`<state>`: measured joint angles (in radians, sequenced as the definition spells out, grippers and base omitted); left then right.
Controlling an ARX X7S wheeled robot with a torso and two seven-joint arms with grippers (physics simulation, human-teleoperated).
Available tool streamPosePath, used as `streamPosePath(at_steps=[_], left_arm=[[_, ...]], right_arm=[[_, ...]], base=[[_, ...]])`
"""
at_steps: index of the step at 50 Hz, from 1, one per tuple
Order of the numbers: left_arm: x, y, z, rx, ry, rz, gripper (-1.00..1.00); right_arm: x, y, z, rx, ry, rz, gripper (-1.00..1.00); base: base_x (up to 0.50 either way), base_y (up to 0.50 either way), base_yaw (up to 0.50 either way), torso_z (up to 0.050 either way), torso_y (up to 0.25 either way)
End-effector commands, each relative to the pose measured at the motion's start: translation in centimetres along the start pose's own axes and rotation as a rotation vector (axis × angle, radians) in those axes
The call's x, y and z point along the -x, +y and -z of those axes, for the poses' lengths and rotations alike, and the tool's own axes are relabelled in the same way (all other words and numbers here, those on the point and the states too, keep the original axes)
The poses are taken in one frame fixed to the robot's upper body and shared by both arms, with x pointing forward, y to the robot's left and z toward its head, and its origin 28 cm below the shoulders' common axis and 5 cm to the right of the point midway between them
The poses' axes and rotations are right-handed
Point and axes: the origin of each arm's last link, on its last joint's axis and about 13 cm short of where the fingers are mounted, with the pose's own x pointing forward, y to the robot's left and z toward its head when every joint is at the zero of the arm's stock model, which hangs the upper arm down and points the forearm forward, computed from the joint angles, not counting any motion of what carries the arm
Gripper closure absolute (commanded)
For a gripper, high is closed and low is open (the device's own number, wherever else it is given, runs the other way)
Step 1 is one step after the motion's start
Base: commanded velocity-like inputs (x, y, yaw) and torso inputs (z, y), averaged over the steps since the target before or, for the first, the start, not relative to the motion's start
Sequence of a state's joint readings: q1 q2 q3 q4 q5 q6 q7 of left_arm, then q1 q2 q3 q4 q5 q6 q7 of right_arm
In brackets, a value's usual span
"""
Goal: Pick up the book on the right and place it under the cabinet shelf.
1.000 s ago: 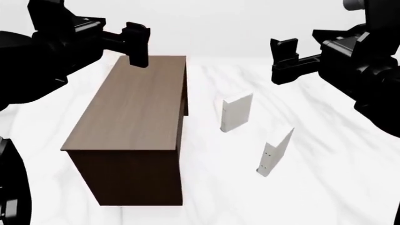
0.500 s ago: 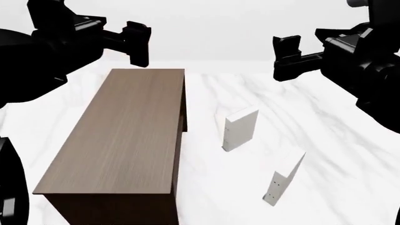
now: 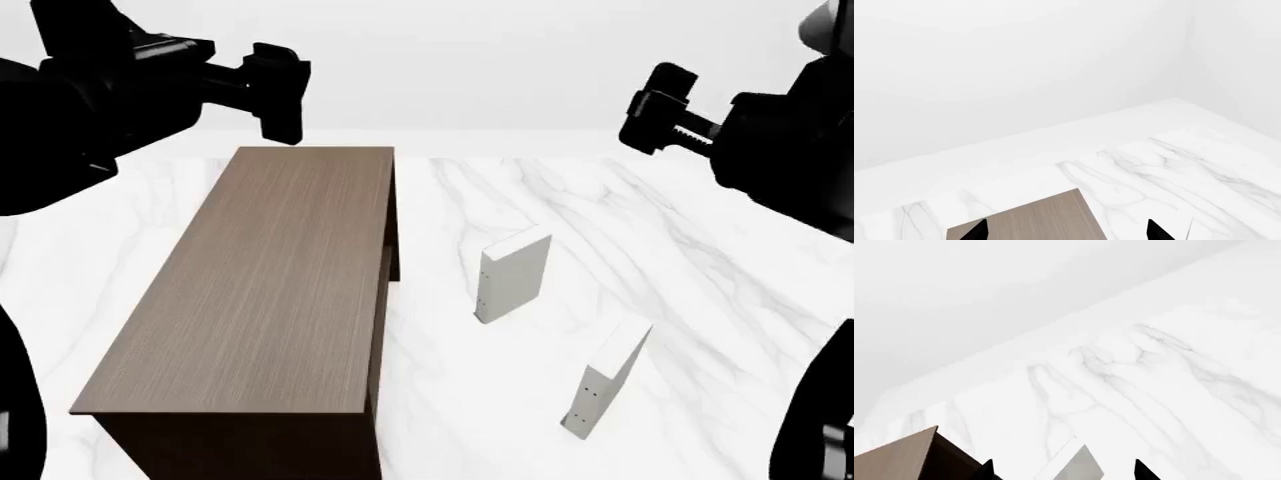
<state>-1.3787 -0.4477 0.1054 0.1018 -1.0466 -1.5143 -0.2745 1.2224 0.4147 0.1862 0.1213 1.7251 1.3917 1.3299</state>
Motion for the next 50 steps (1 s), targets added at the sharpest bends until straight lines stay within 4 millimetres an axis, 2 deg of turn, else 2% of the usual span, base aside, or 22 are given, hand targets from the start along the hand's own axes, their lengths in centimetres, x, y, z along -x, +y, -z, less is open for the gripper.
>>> streamPosePath(at_steps=[1, 9, 28, 50], left_arm=[[0.3, 0.2, -0.2, 0.002, 0.003, -0.005, -1.00], [0.3, 0.2, -0.3, -0.001, -0.001, -0.008, -1.00], [0.2, 0.2, -0.2, -0.003, 0.001, -0.008, -1.00], [0.1, 0.3, 0.2, 0.003, 0.009, -0.005, -1.00]], right_arm=[[-1.7, -1.0, 0.8, -0.158, 0.152, 0.097, -1.00], [-3.2, -2.3, 2.2, -0.222, 0.202, 0.142, -1.00], [-5.8, -3.7, 4.9, -0.268, 0.285, 0.195, -1.00], [-7.1, -4.4, 7.1, -0.268, 0.348, 0.222, -1.00]], base=[[0.00, 0.00, 0.00, 0.000, 0.000], [0.00, 0.00, 0.00, 0.000, 0.000], [0.00, 0.00, 0.00, 0.000, 0.000], [0.00, 0.00, 0.00, 0.000, 0.000]])
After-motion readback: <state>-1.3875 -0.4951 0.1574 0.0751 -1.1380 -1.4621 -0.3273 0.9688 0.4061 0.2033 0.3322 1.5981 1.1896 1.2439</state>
